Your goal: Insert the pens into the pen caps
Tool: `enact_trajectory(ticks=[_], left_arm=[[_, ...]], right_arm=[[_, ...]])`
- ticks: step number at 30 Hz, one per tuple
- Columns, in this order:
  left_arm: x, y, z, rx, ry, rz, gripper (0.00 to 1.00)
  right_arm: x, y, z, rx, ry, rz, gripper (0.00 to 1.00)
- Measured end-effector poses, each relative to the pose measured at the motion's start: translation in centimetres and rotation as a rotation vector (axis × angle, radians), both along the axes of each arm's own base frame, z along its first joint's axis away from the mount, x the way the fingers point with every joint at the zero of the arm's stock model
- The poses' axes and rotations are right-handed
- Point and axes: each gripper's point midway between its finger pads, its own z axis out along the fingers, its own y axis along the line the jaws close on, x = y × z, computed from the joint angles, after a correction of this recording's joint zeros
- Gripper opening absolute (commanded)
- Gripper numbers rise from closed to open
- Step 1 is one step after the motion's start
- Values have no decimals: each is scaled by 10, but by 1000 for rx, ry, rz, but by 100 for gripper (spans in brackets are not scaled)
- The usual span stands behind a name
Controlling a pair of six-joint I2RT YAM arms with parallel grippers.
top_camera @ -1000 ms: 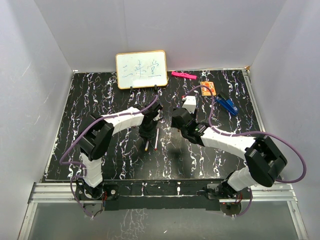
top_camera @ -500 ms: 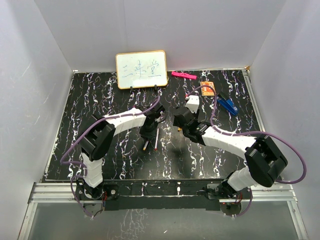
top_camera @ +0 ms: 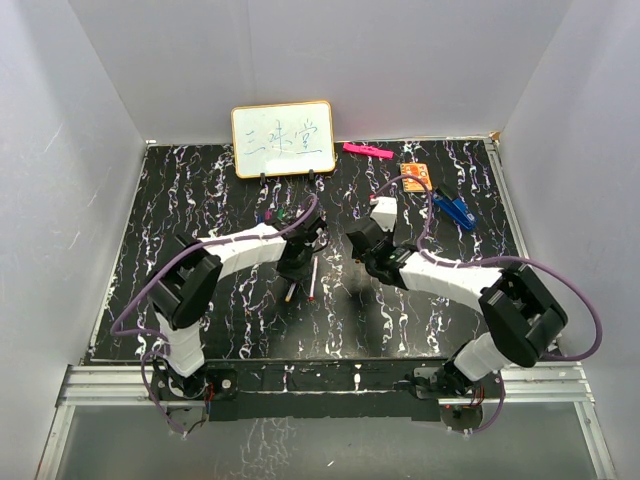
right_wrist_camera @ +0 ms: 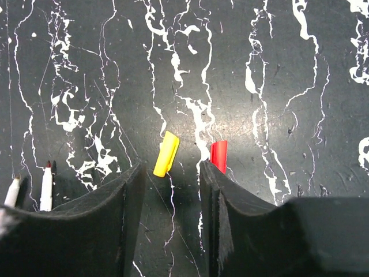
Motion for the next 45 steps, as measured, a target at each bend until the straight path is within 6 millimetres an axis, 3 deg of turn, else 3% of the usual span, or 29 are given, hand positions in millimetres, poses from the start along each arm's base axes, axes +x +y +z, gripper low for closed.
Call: enact_trajectory(ticks=[4,13,28,45], left_arm=[[-6,7,6,6,-5,-1,0],[-2,7,64,-85,-128,-3,0],[-5,11,79,-120,-170,-10,0],[-5,11,76,-120,-171,-11,0]], right_arm=[[1,3,-7,-10,28,8,35],[12,17,-20,-30,84,14,39],[16,16,-55,-77,226,-18,38],[15,18,-68,-49,270,-12,30]])
